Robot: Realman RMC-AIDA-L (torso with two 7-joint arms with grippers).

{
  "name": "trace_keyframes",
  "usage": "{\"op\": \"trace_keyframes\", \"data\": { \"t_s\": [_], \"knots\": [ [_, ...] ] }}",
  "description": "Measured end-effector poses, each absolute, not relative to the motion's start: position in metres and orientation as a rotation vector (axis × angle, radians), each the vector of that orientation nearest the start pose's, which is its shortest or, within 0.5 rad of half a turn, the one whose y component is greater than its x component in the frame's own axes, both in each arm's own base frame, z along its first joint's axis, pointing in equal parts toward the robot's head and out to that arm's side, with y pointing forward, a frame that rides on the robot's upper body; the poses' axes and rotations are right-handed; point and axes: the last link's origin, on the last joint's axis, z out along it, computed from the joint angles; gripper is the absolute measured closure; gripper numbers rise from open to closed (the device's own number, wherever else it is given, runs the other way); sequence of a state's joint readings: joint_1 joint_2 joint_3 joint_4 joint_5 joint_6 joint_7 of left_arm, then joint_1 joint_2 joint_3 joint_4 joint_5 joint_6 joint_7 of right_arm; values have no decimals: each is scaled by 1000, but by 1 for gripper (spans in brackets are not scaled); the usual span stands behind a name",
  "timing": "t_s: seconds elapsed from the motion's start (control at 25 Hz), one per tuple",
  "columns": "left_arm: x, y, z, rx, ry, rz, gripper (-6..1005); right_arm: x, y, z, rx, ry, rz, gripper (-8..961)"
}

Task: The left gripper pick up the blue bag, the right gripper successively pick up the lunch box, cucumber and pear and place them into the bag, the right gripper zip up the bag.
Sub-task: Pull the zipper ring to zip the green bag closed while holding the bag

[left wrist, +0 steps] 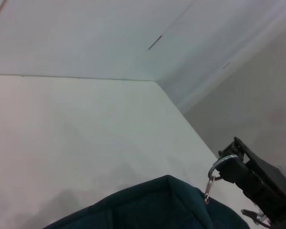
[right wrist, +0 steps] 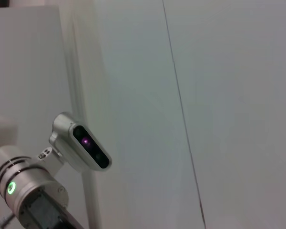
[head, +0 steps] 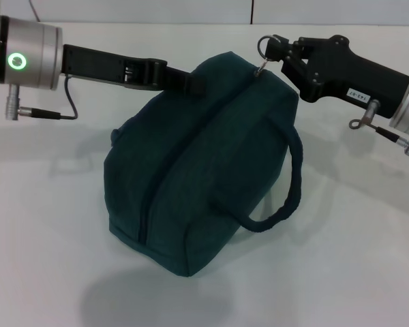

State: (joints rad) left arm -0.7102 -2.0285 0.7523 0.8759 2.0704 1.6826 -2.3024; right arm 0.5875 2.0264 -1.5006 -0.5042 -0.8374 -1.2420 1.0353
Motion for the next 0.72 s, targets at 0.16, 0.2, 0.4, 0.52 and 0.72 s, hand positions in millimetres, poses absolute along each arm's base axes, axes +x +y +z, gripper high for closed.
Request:
{"op": "trace_keyframes", "data": {
  "t_s": [0.16, 0.2, 0.4, 0.52, 0.72],
  "knots": [
    [-182, 372, 42, -2721, -1376, -702, 908, 179, 369, -29, -2449, 413, 1194, 946],
    [-182, 371, 43, -2726, -1359, -732, 923, 179, 370, -29, -2446, 435, 1202, 946],
    [-180, 369, 45, -2754, -1305, -772, 938, 182, 371, -29, -2436, 647, 1258, 946],
    [-179, 365, 44, -2787, -1282, -776, 939, 186, 373, -28, -2391, 789, 1304, 947],
    [-177, 357, 41, -2844, -1233, -795, 939, 195, 377, -20, -2304, 954, 1372, 947]
  ]
}}
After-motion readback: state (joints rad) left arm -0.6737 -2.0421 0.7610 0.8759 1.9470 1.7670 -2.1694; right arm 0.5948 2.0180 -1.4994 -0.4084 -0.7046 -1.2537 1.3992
